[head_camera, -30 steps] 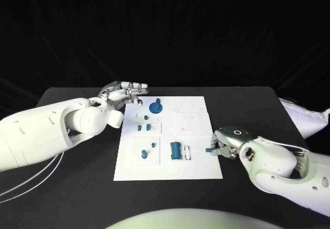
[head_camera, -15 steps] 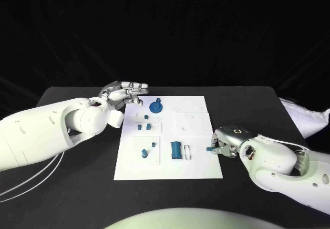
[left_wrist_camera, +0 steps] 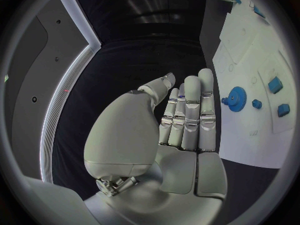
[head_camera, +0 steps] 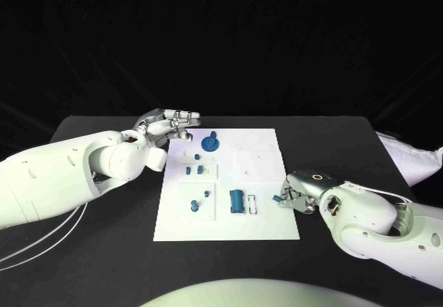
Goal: Assemble the parts on the task board
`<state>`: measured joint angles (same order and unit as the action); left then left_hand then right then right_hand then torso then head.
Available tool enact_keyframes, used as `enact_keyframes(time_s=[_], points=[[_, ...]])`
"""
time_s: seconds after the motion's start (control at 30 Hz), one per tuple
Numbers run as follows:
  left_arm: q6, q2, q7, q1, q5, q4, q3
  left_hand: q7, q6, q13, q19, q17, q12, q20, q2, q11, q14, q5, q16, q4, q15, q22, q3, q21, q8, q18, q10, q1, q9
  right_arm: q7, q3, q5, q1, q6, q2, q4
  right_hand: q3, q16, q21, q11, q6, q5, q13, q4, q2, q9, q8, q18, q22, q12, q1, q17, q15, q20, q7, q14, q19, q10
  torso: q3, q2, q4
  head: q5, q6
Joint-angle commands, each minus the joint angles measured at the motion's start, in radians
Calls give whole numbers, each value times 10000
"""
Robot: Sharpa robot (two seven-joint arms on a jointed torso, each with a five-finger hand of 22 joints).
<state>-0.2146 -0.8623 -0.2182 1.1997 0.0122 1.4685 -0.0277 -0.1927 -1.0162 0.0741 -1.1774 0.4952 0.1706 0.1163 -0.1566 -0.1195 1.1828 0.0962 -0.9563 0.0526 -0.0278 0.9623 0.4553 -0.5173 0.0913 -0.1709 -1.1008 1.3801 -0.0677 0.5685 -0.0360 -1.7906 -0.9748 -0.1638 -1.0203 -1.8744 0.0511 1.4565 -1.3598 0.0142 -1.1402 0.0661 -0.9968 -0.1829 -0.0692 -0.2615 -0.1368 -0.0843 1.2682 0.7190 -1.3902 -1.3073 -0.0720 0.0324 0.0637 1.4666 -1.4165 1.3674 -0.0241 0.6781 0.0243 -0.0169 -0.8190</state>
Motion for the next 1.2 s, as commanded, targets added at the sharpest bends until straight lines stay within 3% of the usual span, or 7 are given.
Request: enact_keyframes(time_s=[0.03,0.43,0.67,0.93,1.2], points=[[159,14,-25,2,38,23,6,1,48,-7,6,-8,37,77,97,3,-83,-29,-21,14,2,-9,-67,67,49,-117,72,-4,2,95,-69,870,71,-650,1,-65,157,47,-68,4,-107,72,-56,-36,10,-25,24,179,58,92,131,-813,-68,-8,6,711,-95,95,-6,6,-6,-9,5],[153,14,-22,2,40,48,6,1,50,-8,6,-11,41,77,105,3,-86,-27,-21,18,2,-11,-65,70,50,-117,78,5,2,-132,-65,2941,-25,-1943,95,-172,878,70,-108,4,-163,401,-139,-185,362,-33,139,186,111,94,363,-856,-75,-23,7,711,-107,117,0,10,8,-50,-14],[158,13,-16,3,41,60,6,1,50,-8,6,-11,41,77,105,3,-86,-27,-21,18,2,-11,-65,70,50,-117,78,5,2,-219,-63,3828,-36,-2278,250,-152,1085,82,-118,-1,-184,486,-175,-221,493,-42,167,187,127,111,455,-878,-70,-18,11,714,-109,129,-1,11,1,-63,-20],[170,14,0,3,53,71,6,1,50,-8,6,-11,41,77,105,3,-86,-27,-21,18,2,-11,-65,70,50,-117,78,5,2,-181,-63,4517,-47,-2316,474,-152,1354,95,-125,-9,-226,689,-236,-309,751,-64,205,187,140,145,715,-903,-63,-11,21,718,-108,160,2,10,7,-70,-34],[188,24,9,3,59,77,6,-1,56,-9,7,-17,51,76,110,2,-92,-25,-21,30,3,-17,-66,76,55,-118,89,24,2,-86,-62,4842,-51,-1949,757,-63,1340,105,-133,-31,-300,1410,-315,-538,1032,-107,234,188,158,189,1291,-927,-44,7,38,722,-107,213,5,11,10,-82,-45]])
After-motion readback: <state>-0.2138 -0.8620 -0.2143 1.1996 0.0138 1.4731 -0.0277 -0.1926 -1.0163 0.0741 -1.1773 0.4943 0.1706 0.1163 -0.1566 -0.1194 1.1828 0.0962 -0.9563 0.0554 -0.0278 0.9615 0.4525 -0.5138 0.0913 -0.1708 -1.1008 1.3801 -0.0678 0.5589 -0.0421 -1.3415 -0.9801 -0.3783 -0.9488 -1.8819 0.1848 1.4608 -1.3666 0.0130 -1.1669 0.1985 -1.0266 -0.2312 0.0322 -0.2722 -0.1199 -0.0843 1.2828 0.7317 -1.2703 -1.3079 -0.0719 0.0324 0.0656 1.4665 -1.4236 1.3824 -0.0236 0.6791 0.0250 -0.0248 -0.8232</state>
